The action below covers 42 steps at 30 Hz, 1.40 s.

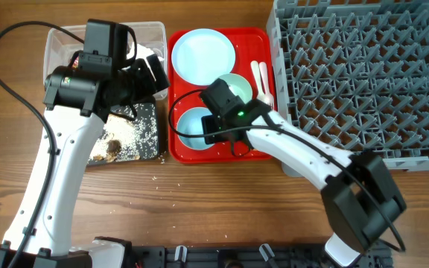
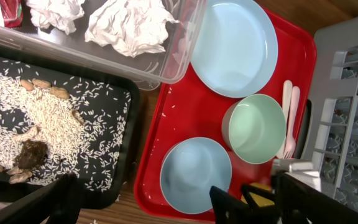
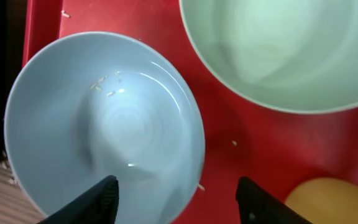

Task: Sort waste into correct bins and load items into the dishwasher rack
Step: 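Grasp the light-blue bowl on the red tray with the right gripper, then carry the bowl with the right gripper into the dish rack and release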

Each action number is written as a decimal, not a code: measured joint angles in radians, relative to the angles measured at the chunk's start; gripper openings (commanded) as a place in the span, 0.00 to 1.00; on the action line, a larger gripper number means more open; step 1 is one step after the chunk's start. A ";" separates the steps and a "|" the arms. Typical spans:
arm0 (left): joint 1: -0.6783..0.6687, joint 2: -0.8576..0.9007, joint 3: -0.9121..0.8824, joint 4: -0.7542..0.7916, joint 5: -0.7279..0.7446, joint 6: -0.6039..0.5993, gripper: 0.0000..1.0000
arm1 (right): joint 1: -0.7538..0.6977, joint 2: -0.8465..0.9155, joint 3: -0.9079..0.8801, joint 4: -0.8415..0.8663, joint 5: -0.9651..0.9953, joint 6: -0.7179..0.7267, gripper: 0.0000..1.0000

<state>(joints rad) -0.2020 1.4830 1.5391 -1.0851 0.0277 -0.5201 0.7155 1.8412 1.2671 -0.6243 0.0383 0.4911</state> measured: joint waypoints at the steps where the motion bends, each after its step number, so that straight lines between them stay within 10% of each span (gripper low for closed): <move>1: 0.000 0.000 0.000 0.000 0.000 0.001 1.00 | 0.000 0.007 0.001 0.006 0.000 0.002 0.44; 10: 0.000 0.000 0.000 0.000 0.000 0.003 1.00 | -0.032 0.064 0.010 0.040 -0.044 0.001 0.39; 17: 0.000 0.000 0.000 0.000 0.000 0.003 1.00 | -0.078 0.073 0.010 0.046 -0.106 -0.019 0.04; 28: 0.000 0.000 0.000 -0.001 -0.006 0.003 1.00 | -0.078 0.064 0.102 -0.088 -0.116 -0.020 0.04; 42: 0.125 0.000 0.000 -0.005 -0.043 0.004 1.00 | -0.305 -0.349 0.235 -0.312 0.049 -0.013 0.04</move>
<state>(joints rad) -0.0769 1.4830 1.5391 -1.0897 -0.0151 -0.5163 0.4107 1.4921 1.5017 -0.9363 0.0875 0.4786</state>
